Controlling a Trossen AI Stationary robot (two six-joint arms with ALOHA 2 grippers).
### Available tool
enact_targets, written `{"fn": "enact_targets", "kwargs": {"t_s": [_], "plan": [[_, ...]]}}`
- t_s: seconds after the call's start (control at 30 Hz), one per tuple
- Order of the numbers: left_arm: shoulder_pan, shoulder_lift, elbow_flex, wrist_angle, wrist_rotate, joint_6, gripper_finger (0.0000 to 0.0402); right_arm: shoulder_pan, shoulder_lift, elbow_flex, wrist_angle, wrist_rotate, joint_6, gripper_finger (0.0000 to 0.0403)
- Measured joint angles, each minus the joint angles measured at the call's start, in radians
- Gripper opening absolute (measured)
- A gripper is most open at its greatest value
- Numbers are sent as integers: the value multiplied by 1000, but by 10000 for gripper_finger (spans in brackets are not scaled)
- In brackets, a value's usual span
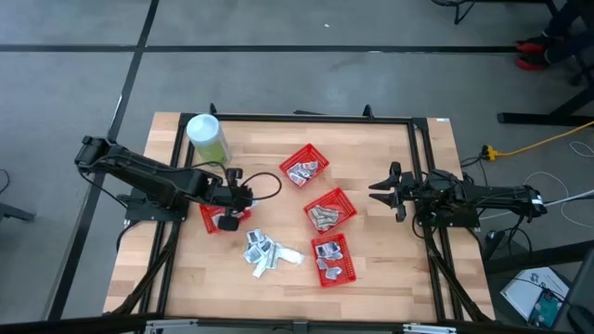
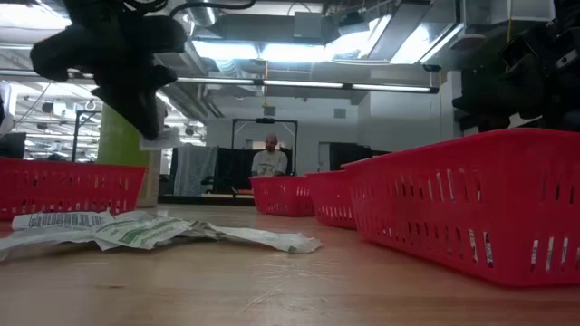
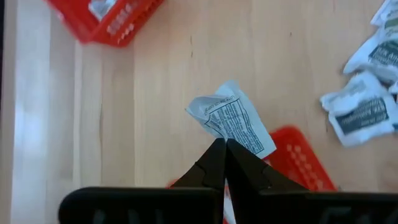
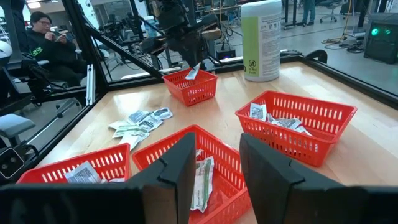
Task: Pick & Place First Aid Supplies
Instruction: Put the gray towelette pack into the red container
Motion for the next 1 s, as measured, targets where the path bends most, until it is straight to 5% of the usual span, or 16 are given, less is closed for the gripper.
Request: {"fn": "enact_targets", "kwargs": {"t_s": [0.4,1.0], "plan": [[0,-59,0,-293,6,-250,2,0,0,0,0,0,0,126],[0,-59,0,-312,6,-346,6,0,0,0,0,0,0,126]]}}
